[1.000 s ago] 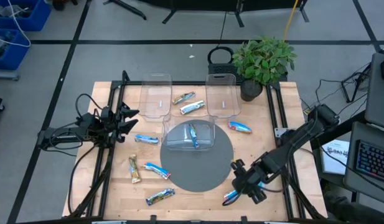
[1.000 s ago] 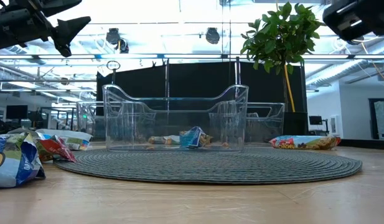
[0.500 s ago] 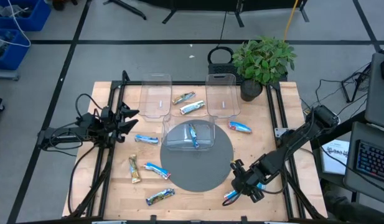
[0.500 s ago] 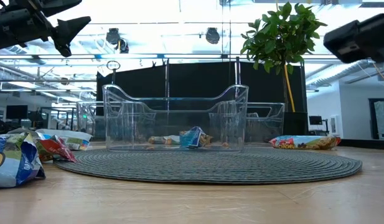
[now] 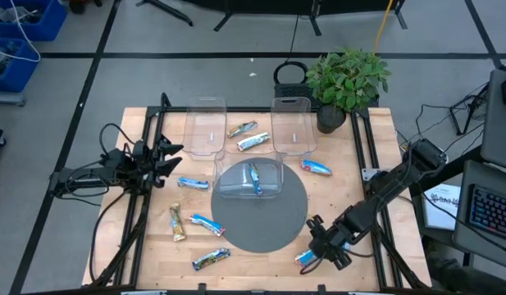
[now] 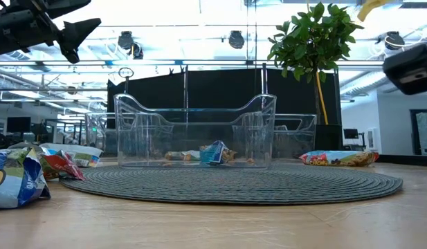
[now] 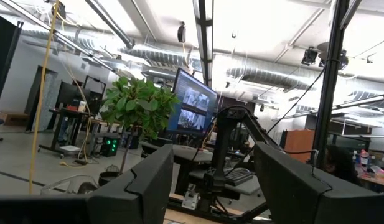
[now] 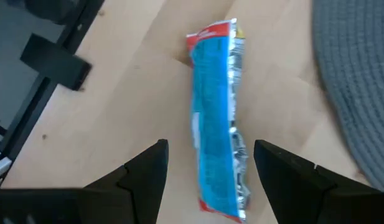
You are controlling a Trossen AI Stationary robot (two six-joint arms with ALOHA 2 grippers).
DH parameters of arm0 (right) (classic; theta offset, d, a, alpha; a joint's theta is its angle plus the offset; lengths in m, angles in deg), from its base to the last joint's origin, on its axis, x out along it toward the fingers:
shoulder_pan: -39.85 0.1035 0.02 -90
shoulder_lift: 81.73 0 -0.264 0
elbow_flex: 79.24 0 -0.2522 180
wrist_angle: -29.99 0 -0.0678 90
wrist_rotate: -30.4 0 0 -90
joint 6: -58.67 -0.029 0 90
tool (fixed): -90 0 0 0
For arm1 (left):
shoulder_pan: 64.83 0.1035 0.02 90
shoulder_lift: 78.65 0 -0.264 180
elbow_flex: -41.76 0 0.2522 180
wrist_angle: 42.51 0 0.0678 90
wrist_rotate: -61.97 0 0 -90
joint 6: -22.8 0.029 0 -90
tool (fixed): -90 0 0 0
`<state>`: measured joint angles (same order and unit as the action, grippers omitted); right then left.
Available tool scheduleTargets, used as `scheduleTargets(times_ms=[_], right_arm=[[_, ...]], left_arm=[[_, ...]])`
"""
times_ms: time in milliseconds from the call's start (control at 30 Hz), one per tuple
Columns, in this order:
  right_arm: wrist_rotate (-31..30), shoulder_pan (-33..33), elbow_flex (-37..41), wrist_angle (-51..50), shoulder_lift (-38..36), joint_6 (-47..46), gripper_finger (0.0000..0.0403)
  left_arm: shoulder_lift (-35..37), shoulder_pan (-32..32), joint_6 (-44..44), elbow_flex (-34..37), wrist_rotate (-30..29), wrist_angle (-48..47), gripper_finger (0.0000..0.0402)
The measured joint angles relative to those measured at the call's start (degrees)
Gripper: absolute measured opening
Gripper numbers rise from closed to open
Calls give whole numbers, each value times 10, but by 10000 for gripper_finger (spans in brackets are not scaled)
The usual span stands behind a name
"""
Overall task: Pick and place Granola Bars by type
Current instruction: Put the red granola bar into the top right transparent bin
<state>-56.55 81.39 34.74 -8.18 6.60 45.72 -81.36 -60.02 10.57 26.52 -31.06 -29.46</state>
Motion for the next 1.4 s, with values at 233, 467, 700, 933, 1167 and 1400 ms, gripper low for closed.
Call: scheduleTargets(times_ms=[233, 467, 700, 933, 1167, 1400], right_arm=[[0, 14, 12, 32, 19, -12, 216], [-2, 13, 12, 63, 56, -12, 216], [0, 13, 12, 86, 71, -12, 215], [2, 13, 12, 93, 71, -12, 205], [-2, 13, 12, 89, 71, -9, 176], [-15, 13, 12, 87, 72, -9, 105]], left_arm=[[0, 0, 0, 0, 0, 0, 225], [0, 0, 0, 0, 0, 0, 225], [0, 0, 0, 0, 0, 0, 225], [0, 0, 0, 0, 0, 0, 225], [0, 0, 0, 0, 0, 0, 225], [0, 0, 0, 0, 0, 0, 225]])
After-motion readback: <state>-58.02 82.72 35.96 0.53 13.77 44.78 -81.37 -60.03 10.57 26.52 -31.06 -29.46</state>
